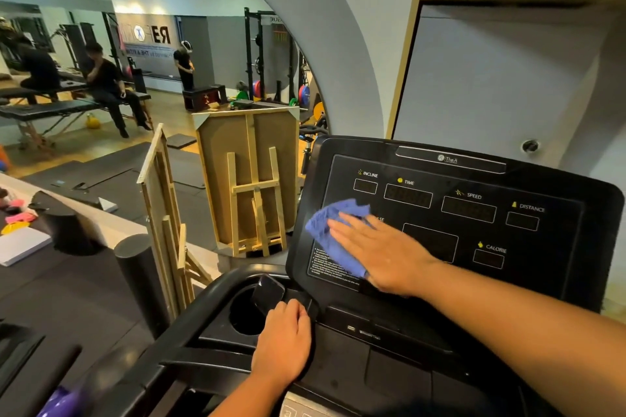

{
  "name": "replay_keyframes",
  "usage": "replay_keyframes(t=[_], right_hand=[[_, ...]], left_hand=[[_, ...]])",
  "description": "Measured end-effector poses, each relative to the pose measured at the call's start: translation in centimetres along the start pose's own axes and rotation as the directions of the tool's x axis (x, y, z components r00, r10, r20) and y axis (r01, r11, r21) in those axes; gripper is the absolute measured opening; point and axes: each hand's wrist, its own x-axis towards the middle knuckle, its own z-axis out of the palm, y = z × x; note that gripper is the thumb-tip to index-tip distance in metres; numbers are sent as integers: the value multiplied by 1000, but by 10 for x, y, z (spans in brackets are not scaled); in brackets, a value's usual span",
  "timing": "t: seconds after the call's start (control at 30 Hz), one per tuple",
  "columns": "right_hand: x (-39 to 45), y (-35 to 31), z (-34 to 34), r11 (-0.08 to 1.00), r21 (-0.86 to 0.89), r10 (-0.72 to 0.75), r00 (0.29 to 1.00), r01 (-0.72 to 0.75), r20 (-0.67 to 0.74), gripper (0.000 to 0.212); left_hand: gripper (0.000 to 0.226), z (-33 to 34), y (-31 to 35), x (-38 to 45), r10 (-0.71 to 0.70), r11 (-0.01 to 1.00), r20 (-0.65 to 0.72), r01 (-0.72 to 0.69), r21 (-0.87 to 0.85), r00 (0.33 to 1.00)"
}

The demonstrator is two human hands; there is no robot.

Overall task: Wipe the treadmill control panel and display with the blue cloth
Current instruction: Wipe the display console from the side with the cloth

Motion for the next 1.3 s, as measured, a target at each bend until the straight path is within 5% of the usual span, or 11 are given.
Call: replay_keyframes(t=[0.2,0.33,0.67,0.93,1.1,1.3], right_hand=[[22,73,-42,935,31,353,925,-352,-139,82],[18,63,-33,873,89,488,856,-480,-170,80],[-41,13,1,996,-26,85,996,-85,-10,80],[4,62,-37,896,58,444,887,-440,-126,82],[-19,-10,3,981,35,194,977,-192,-90,84],[-41,-77,42,989,135,-62,998,57,32,74]], left_hand=[[22,2,-2,1,8,1000,-2,-8,3,1000],[22,3,-4,2,15,1000,-11,-16,-6,1000],[22,3,-3,1,27,1000,-15,-27,-11,1000],[21,3,-4,3,16,1000,-2,-16,-15,1000],[21,3,-5,4,16,1000,-3,-16,-14,1000],[21,6,-7,3,28,999,-34,-28,-20,999]])
